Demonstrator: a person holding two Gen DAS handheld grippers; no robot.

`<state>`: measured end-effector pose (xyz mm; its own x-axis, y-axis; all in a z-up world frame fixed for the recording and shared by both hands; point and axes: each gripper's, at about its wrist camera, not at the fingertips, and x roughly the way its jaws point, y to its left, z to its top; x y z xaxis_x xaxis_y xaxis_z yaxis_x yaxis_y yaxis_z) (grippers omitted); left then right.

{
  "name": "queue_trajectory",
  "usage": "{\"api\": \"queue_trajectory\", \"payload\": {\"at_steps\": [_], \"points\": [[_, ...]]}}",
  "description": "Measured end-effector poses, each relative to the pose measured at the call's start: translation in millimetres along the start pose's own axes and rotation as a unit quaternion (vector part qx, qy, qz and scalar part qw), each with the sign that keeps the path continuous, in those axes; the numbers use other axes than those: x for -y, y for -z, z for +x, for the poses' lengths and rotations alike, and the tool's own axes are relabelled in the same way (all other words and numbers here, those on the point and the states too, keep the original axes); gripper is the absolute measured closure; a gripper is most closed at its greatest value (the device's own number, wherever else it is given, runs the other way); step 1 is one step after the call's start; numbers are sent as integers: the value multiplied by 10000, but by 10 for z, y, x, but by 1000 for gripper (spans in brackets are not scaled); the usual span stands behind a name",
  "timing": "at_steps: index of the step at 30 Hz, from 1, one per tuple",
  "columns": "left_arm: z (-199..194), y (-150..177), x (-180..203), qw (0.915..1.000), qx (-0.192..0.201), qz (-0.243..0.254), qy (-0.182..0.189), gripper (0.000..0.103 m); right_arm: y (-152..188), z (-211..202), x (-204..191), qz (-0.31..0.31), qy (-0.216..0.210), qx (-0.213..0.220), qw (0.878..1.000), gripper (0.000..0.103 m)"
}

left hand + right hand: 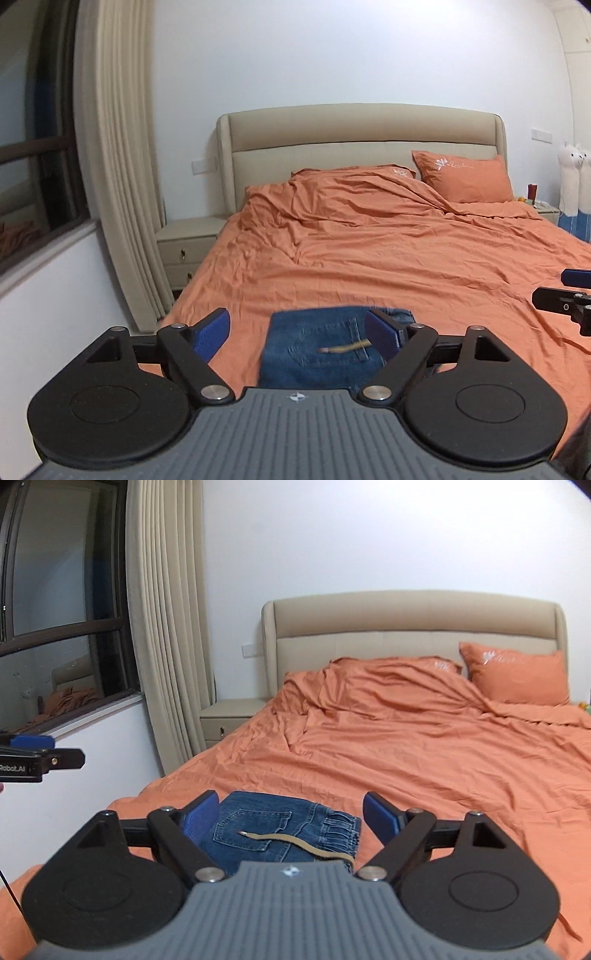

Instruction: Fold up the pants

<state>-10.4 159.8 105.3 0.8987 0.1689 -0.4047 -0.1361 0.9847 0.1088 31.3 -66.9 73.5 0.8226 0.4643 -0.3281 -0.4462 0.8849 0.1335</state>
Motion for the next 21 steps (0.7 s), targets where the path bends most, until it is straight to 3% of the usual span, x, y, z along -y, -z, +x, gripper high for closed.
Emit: {"api": "queue_trajectory", "payload": {"at_steps": [7,12,17,21], "points": [[161,347,165,9987,-408,-223,-195,6,438,-64,-192,86,282,-128,9995,21],[526,555,326,9963,-822,-233,-134,6,657,323,-257,68,613,-560,9965,21],[813,749,445,9915,-1255,-316,96,6,814,682,-234,39,683,-1016,9925,21],[922,864,534,9894,-1425,-265,47,6,910,871,-165,92,754,-1239,9894,21]]}}
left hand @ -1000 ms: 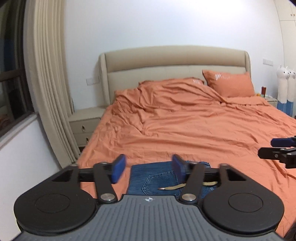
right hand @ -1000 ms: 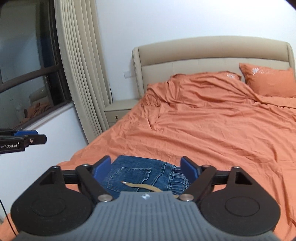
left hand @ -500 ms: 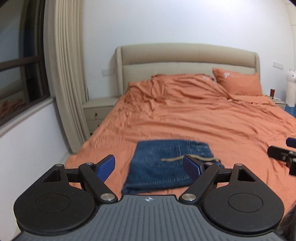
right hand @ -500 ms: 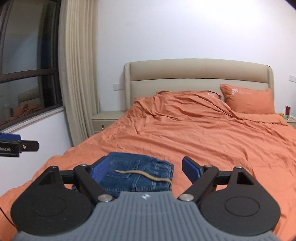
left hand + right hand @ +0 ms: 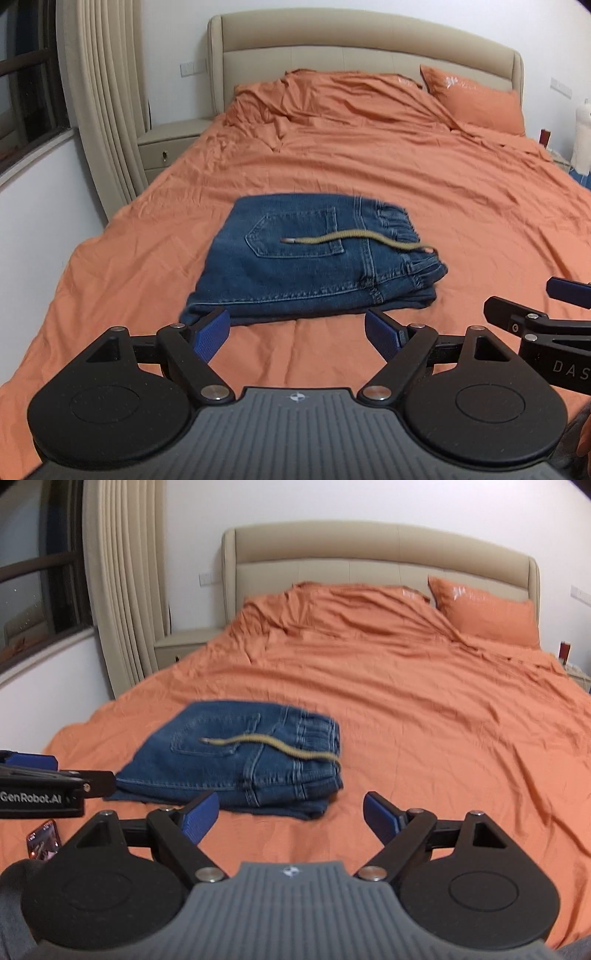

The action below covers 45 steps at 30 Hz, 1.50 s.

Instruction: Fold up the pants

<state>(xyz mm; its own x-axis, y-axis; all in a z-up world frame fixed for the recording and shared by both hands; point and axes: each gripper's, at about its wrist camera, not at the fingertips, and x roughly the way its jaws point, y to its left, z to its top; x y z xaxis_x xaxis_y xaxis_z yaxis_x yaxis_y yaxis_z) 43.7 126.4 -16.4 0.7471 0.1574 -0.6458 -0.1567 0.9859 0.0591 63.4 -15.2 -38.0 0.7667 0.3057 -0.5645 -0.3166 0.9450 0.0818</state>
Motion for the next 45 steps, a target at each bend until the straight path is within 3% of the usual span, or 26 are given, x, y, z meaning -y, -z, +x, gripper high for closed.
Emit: {"api": "queue_trajectory", "payload": {"at_steps": [5,16,45], "points": [[93,64,20,10000,-68,-6,48,6,71,101,16,-190,116,-53,9997,21],[14,98,39,10000,23,44,-53,7,133,42,-7,-214,-117,18,9997,21],[23,106,85,9997,-14,213,-68,7,143,-97,-14,-211,-167,188,9995,21]]}}
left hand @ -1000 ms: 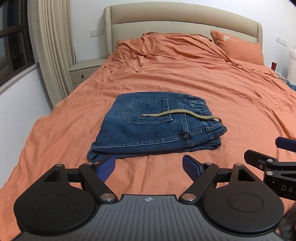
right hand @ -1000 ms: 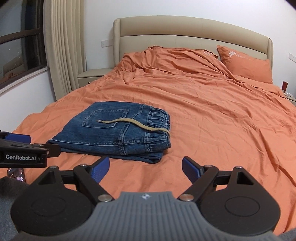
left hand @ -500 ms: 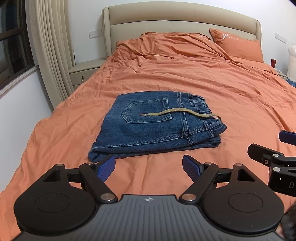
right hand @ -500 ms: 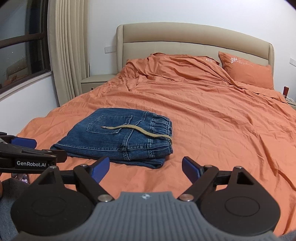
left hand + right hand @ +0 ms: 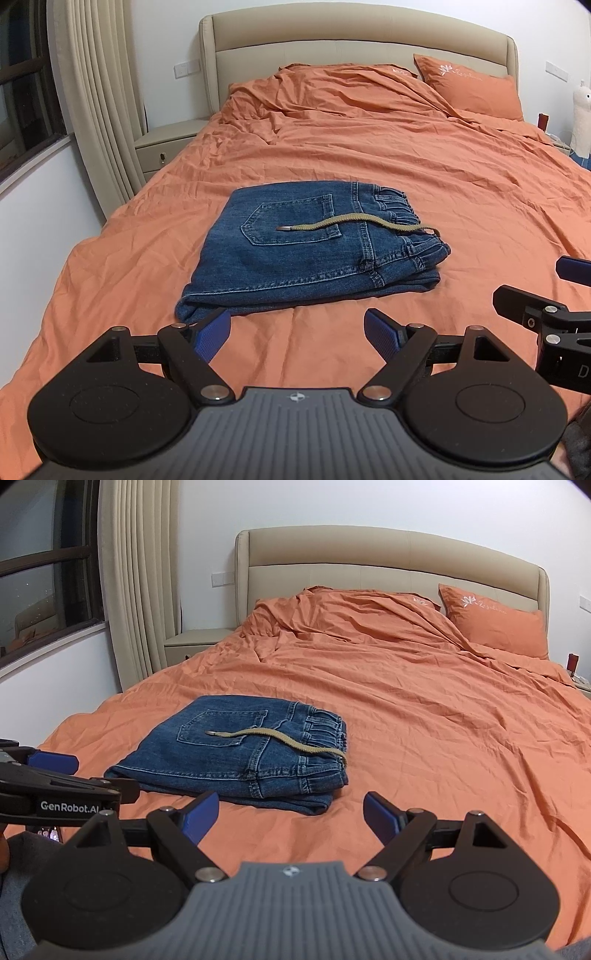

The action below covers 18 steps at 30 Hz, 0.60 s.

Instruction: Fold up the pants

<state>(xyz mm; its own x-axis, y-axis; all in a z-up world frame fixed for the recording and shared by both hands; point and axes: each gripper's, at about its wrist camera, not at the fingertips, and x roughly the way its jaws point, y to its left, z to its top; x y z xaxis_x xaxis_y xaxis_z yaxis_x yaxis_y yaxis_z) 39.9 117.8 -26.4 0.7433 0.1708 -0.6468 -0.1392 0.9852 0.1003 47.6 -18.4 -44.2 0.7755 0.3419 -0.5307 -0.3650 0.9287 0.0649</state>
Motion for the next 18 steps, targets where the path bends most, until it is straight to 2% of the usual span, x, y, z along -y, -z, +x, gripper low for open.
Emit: {"api": "queue_trajectory", "payload": {"at_steps": [18], "points": [[0,3,5,10000,37,37,30,7,9,-18,-3,38,-8,-18,10000,21]]}}
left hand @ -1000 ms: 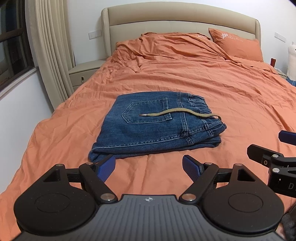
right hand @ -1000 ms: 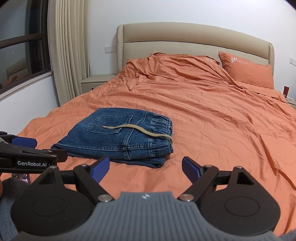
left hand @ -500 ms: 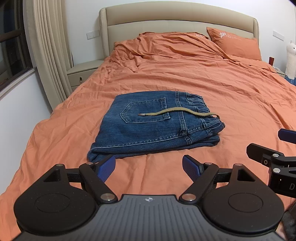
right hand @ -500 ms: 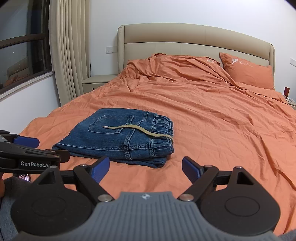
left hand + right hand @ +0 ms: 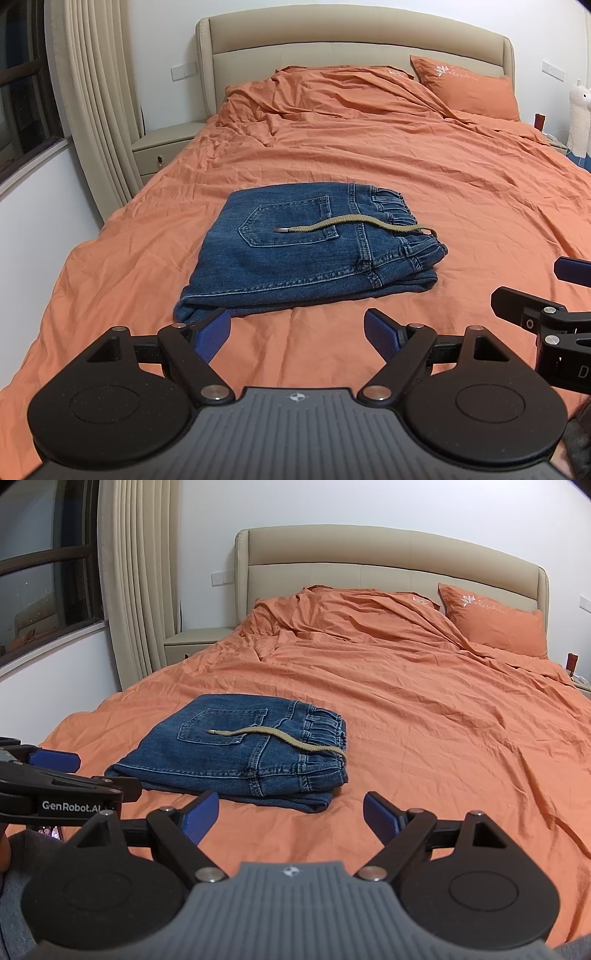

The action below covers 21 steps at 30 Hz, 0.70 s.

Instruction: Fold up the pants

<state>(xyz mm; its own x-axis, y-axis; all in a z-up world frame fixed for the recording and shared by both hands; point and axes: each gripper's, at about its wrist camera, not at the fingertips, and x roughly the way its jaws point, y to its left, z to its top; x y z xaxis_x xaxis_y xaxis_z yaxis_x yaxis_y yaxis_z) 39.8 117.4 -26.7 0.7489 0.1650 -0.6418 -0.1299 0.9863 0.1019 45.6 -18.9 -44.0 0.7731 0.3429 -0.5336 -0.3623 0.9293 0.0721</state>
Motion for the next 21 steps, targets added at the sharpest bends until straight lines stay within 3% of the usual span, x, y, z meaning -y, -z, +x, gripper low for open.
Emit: {"api": "queue_trajectory", "payload": {"at_steps": [21], "points": [[-27,-1,-7,10000,35,25,22,10,3,-30,11,13,-1,-24,10000,21]]}}
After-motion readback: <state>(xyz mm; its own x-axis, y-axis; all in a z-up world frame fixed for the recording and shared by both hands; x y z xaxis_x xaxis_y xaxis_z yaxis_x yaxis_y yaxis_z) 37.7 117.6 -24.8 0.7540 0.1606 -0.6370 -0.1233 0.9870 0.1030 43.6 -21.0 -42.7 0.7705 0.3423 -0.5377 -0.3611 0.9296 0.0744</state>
